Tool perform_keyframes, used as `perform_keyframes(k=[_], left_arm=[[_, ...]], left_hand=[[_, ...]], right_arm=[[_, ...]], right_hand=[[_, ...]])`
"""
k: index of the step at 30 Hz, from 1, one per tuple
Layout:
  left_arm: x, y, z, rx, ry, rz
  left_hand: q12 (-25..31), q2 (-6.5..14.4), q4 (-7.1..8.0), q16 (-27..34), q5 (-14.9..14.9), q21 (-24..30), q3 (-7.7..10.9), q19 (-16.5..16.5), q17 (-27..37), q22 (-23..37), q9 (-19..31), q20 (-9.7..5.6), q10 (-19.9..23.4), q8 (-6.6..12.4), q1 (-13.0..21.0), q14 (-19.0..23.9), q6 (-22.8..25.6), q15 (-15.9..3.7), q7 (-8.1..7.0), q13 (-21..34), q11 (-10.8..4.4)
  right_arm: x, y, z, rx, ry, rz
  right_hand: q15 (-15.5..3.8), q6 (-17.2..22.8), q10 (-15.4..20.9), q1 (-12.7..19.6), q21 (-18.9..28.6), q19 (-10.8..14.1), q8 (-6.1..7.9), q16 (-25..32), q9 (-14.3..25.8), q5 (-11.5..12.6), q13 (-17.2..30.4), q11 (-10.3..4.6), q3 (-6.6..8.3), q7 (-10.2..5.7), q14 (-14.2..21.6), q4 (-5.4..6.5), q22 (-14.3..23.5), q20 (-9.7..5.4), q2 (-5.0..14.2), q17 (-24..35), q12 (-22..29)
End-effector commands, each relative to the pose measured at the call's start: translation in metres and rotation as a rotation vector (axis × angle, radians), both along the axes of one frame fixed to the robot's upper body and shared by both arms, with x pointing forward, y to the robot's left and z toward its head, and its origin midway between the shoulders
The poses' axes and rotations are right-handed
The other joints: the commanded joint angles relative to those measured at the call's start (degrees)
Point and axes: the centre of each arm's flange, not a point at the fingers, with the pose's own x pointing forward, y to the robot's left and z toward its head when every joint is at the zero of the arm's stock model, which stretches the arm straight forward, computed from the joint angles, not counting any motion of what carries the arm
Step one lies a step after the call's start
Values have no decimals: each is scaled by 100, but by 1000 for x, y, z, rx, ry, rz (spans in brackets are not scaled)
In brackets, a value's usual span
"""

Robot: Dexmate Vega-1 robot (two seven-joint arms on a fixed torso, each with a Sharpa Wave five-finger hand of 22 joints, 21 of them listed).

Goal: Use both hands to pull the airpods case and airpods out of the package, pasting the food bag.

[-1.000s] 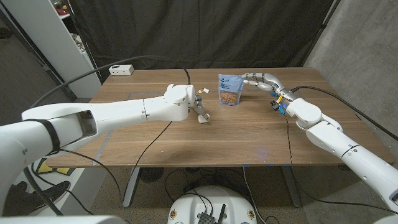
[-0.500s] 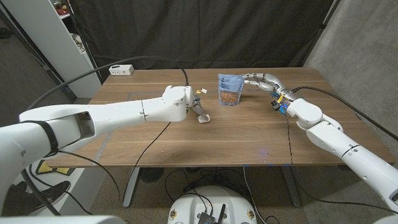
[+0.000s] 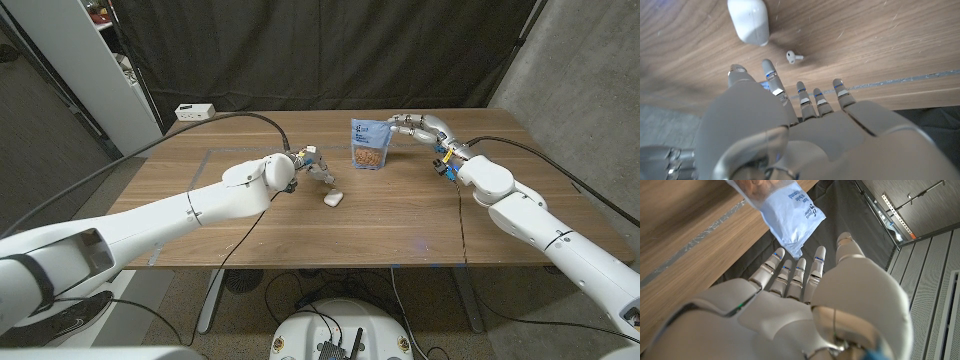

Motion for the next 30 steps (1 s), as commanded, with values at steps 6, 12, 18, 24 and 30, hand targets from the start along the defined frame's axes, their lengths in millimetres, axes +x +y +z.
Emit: perform_keyframes(k=[6, 12, 18, 24, 30], left_arm=[[-31, 74, 24, -404, -145, -292], [-29, 97, 28, -549, -115, -431], [-29, 109, 26, -650, -110, -539], [-28, 117, 18, -702, -92, -588], [-28, 121, 18, -747, -117, -620]], left_hand=[[-81, 131, 87, -4, -67, 56, -84, 237, 40, 17, 46, -24, -12, -261, 5, 217, -630, 34, -311, 34, -169], [-52, 338, 181, 126, -170, 189, -76, 776, 30, 26, 60, -184, 313, -289, -31, 1008, -1215, -202, -538, 42, -167], [-82, 476, 241, 70, -244, 203, -6, 913, 30, 33, 60, -193, 391, -343, -47, 1131, -1864, -273, -585, 50, -148], [-111, 499, 258, 43, -290, 223, 35, 1016, 29, 37, 57, -230, 403, -337, -49, 1199, -2184, -298, -594, 55, -135], [-206, 499, 271, -67, -376, 202, 105, 1060, 29, 41, 50, -243, 295, -331, -51, 1119, -2774, -279, -599, 64, -82]], right_arm=[[-7, 24, 15, 62, -33, -76], [-12, 29, 18, 95, -61, -100], [-17, 32, 14, 121, -75, -132], [-25, 36, 10, 137, -101, -160], [-29, 35, 7, 158, -97, -169]], right_hand=[[-143, -138, 41, -92, 49, 42, -45, 68, 3, -36, -22, -18, 35, -160, 54, 109, 12, -39, 70, 28, 28], [-240, -178, 56, -175, 108, 222, -42, 94, -5, -127, -46, -43, 28, -423, 104, 153, 13, -176, 133, 2, 29], [-267, -247, 69, -280, 124, 295, -57, 127, -6, -179, -62, -40, 4, -541, 163, 217, 13, -260, 187, -5, 26], [-371, -458, 115, -295, 149, 418, -112, 169, -16, -245, -101, -75, -7, -647, 292, 197, 11, -430, 189, -56, 15], [-415, -721, 126, -303, 143, 456, -177, 175, -37, -274, -142, -98, -11, -685, 322, 184, 10, -468, 203, -95, -11]])
